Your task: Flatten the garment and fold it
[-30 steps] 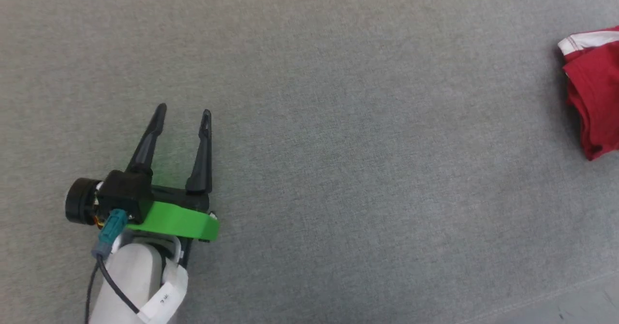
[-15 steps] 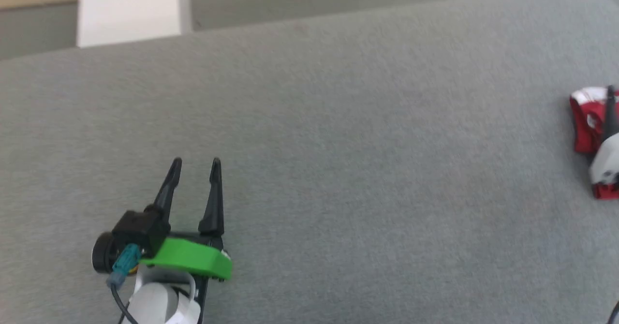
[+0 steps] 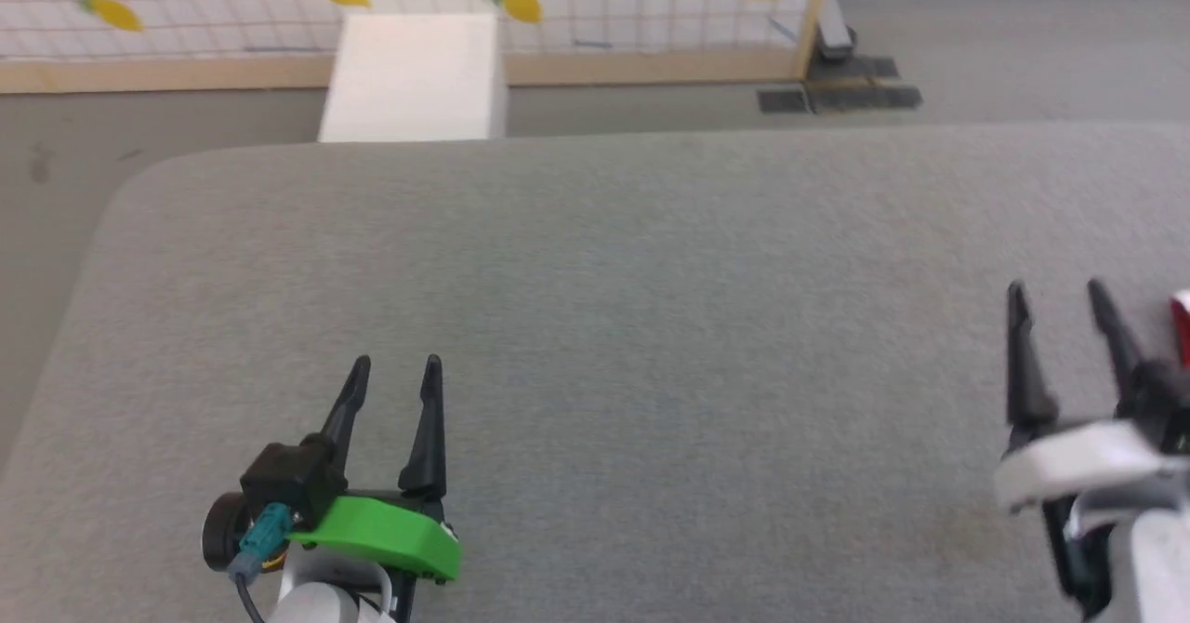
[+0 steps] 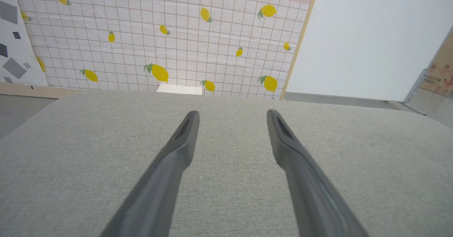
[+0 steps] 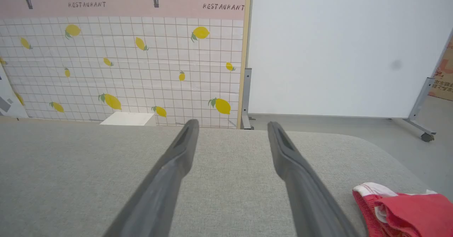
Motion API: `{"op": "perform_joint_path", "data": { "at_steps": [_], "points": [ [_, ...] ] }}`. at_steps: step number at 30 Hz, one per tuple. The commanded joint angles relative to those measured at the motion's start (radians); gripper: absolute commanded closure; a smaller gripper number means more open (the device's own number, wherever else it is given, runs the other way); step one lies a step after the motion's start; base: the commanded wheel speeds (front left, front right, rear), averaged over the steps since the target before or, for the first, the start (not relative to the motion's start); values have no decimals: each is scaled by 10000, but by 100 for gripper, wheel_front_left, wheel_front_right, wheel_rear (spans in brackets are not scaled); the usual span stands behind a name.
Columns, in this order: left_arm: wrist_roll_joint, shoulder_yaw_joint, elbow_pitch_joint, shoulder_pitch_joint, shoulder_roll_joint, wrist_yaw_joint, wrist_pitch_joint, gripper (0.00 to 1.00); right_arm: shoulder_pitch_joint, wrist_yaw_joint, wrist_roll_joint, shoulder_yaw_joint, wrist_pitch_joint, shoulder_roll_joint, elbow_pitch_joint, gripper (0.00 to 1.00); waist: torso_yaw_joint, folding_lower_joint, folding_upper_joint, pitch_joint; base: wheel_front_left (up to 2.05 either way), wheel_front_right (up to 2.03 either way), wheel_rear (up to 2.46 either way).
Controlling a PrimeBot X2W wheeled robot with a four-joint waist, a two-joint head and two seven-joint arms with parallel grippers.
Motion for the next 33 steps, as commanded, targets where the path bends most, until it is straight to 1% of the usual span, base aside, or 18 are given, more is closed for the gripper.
{"op": "perform_joint_path", "data": {
  "at_steps": [1, 7, 14, 19, 33],
  "points": [
    [-49, -38, 37, 169, -32, 33, -47, 0, 404, -15, 12, 71, -119, 142, -269, 0, 502, 1, 0, -439, 0, 0, 0],
    [-83, -233, 70, 360, -35, 98, -47, 0, 1558, -15, -189, 411, -219, 528, -1001, 0, 696, 1, 0, -583, 0, 0, 0],
    [-121, -329, 87, 516, -36, 177, -47, 0, 2355, -15, -226, 621, -253, 650, -1365, 0, 750, 1, 0, -678, 0, 0, 0],
    [-165, -346, 109, 644, -36, 203, -47, 0, 2548, -15, 158, 689, -264, 655, -1354, 0, 728, 1, 0, -745, 0, 0, 0],
    [-302, -440, 158, 566, -37, 209, -47, 0, 2536, -15, 365, 606, -279, 658, -1393, 0, 716, 1, 0, -583, 0, 0, 0]
  ]
}}
